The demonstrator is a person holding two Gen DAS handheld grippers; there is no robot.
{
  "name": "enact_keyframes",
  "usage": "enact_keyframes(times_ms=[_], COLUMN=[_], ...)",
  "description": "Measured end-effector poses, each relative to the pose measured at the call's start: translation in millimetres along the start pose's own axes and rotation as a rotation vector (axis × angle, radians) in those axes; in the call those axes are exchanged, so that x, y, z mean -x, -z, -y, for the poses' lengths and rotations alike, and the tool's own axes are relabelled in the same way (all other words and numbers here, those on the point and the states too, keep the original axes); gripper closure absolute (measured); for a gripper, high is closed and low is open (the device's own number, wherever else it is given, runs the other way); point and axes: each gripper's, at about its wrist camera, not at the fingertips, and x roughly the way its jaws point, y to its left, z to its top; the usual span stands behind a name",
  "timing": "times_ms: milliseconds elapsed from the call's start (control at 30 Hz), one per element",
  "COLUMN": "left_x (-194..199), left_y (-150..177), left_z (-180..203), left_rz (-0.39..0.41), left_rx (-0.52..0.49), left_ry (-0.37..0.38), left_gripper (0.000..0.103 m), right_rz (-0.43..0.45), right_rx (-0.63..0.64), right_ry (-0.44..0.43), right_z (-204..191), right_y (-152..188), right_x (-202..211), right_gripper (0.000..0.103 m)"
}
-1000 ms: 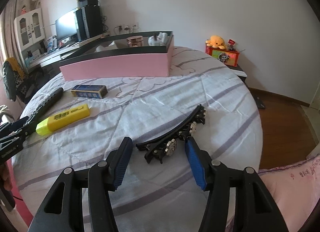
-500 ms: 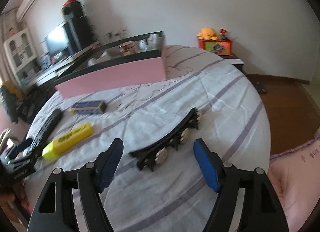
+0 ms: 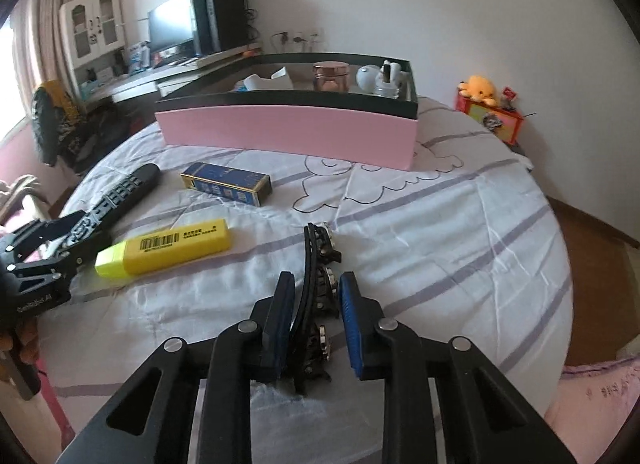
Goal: Organize rigid objects
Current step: 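Grasp the black TV remote with the left tool while the right tool holds the hair clip, then carry the remote and hair clip over the pink box with both tools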
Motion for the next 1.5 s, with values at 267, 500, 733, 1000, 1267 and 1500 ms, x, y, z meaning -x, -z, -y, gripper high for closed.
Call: enact_keyframes(times_ms=[267,500,733,1000,1267,1500], left_x=[-4,-2,-4,-3,0,7], left_y=[-3,-4,-6,-5,-6,-5], left_z=[-3,4,3,5,6,6], left_rz=[-0.006,0.010,0.000,0.014,0.014,0.008], left_rx=[-0.001,-0.031,-0.016,-0.023,-0.011,-0.001], left_ry=[0.020,0.037,0.059,0.047,0.040,0.065], left_gripper=[0.033,0.057,0.059,0.059,0.059,0.059], right_rz=[0.022,0.036,0.037,0.044,0.057,0.051], right_rx=[-0.012,-0.010,-0.023,0.003,0.009,-0.051], right_ry=[0.049,0.044,0.043,0.073,0.082,0.022], right_z=[-4,-2,-3,-7,-8,2], right_y=[4,5,4,5,7,5], right_x=[-2,-1,-2,-2,1,3], right_gripper=[0.078,0.078,0.078,0.079,0.083,0.083])
